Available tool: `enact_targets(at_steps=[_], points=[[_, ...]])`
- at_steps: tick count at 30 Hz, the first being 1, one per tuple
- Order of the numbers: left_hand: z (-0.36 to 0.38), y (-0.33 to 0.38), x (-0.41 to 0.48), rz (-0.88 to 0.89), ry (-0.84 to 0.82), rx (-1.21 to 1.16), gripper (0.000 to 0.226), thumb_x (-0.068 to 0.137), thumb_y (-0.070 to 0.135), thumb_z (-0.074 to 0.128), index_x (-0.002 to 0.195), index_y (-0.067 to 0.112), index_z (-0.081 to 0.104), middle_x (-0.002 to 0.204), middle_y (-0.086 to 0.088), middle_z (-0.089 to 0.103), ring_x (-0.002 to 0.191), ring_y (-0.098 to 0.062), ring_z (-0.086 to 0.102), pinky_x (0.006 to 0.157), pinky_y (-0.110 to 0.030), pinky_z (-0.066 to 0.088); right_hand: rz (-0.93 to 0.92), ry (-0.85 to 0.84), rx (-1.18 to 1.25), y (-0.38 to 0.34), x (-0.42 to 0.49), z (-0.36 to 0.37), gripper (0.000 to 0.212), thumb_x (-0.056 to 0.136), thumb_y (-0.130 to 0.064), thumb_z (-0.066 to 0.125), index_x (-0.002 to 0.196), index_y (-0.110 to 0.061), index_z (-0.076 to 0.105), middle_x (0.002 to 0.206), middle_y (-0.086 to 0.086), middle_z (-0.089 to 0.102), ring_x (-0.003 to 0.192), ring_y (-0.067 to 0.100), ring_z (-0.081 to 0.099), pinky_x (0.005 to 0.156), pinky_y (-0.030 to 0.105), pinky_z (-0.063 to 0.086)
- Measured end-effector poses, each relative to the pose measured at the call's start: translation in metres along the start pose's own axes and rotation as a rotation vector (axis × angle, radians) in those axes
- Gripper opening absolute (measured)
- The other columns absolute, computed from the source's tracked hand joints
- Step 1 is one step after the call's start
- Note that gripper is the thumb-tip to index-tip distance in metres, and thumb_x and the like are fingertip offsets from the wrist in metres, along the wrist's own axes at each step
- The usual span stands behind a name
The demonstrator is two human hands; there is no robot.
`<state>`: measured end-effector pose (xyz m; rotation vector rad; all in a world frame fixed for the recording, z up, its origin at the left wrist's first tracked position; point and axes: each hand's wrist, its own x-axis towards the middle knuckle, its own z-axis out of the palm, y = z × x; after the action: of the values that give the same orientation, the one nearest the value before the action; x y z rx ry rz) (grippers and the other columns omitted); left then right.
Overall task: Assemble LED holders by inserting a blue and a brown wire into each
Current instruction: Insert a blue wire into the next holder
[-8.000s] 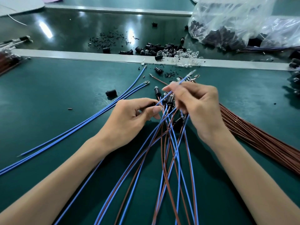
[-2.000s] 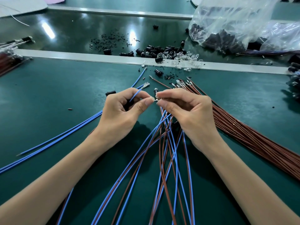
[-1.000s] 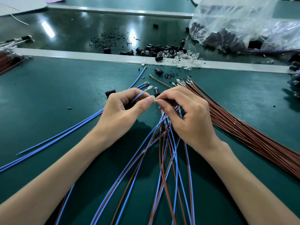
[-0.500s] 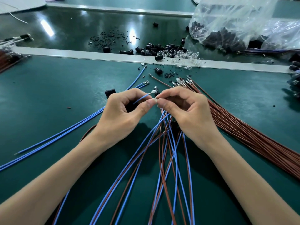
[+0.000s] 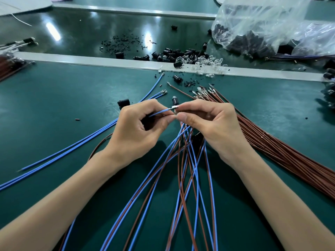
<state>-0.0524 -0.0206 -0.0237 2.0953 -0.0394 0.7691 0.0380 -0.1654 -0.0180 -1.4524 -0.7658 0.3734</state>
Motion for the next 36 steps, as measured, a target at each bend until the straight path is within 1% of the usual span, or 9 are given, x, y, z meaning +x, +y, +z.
enact_targets(at_steps=[4,7,10,16,20,25,27,30,36], points=[[-0.0013,-0.003,0.0006,0.034,-0.013,0.052,0.008,0.083,0.015,0.068,0.081,0.007,0.067,0.069,0.016,0.056,0.059,0.005,0.05,0.06,-0.01,0.037,0.021,-0.003,0.048,-0.0002,0.0007,-0.0005,0.019,0.074,-0.004,0.074,0.085,-0.019,0.072,0.078,-0.011,0.073,0.076,0.0,0.067,0.072,0.01,0.049],[-0.0016,-0.0037,0.0006,0.048,-0.018,0.059,0.005,0.083,0.015,0.068,0.082,0.01,0.066,0.07,0.017,0.056,0.059,0.005,0.049,0.059,-0.011,0.037,0.024,-0.024,0.042,-0.0007,0.0007,-0.0009,0.02,0.074,-0.004,0.074,0.083,-0.022,0.073,0.078,-0.011,0.074,0.077,0.001,0.068,0.073,0.011,0.049],[-0.001,-0.0047,0.0007,0.069,-0.016,0.082,0.01,0.083,0.016,0.068,0.08,0.006,0.067,0.069,0.018,0.054,0.058,0.005,0.048,0.057,-0.011,0.036,0.031,-0.029,0.042,-0.0012,0.0005,-0.002,0.02,0.073,-0.005,0.074,0.082,-0.023,0.074,0.079,-0.009,0.074,0.077,0.002,0.068,0.073,0.013,0.05],[-0.0014,-0.006,0.0019,0.094,-0.011,0.134,0.011,0.083,0.012,0.069,0.075,0.004,0.067,0.065,0.013,0.051,0.057,0.003,0.043,0.056,-0.012,0.033,0.061,-0.028,0.046,-0.0003,0.0009,-0.002,0.019,0.076,0.002,0.073,0.085,-0.015,0.073,0.077,-0.008,0.073,0.075,0.002,0.066,0.071,0.012,0.049],[-0.0023,-0.0066,0.0024,0.088,-0.004,0.119,0.01,0.082,0.012,0.069,0.076,0.005,0.067,0.066,0.016,0.051,0.058,0.005,0.045,0.057,-0.009,0.033,0.08,0.019,0.088,0.0012,0.001,-0.0011,0.021,0.073,0.002,0.074,0.087,-0.013,0.073,0.078,-0.006,0.073,0.076,0.003,0.067,0.072,0.013,0.05],[-0.0023,-0.0063,0.0024,0.088,-0.018,0.122,0.011,0.082,0.013,0.068,0.076,0.004,0.067,0.065,0.013,0.052,0.057,0.004,0.043,0.056,-0.011,0.033,0.061,0.015,0.155,0.0012,0.0003,0.0004,0.02,0.066,0.001,0.075,0.076,-0.017,0.075,0.074,-0.005,0.073,0.073,0.004,0.068,0.072,0.013,0.05],[-0.0023,-0.0061,0.0024,0.086,-0.017,0.12,0.01,0.082,0.013,0.069,0.076,0.005,0.067,0.065,0.014,0.051,0.057,0.004,0.043,0.056,-0.011,0.033,0.062,0.021,0.173,0.0014,0.0005,-0.0001,0.016,0.063,-0.004,0.076,0.072,-0.018,0.077,0.073,-0.005,0.073,0.073,0.004,0.068,0.072,0.013,0.05],[-0.0024,-0.0066,0.0021,0.085,-0.012,0.118,0.011,0.082,0.013,0.069,0.076,0.004,0.067,0.065,0.013,0.051,0.057,0.003,0.043,0.056,-0.012,0.033,0.084,0.009,0.148,0.0029,0.0009,-0.0017,0.015,0.06,-0.013,0.078,0.073,-0.019,0.077,0.075,-0.003,0.074,0.074,0.005,0.067,0.073,0.015,0.051],[-0.0007,-0.0061,0.0007,0.12,-0.023,0.127,0.012,0.082,0.012,0.068,0.074,0.003,0.066,0.062,0.004,0.051,0.056,-0.004,0.04,0.053,-0.016,0.033,0.005,0.006,0.026,0.0002,0.0006,-0.0019,0.017,0.065,-0.008,0.078,0.075,-0.021,0.075,0.07,-0.009,0.072,0.068,0.0,0.065,0.068,0.011,0.05]])
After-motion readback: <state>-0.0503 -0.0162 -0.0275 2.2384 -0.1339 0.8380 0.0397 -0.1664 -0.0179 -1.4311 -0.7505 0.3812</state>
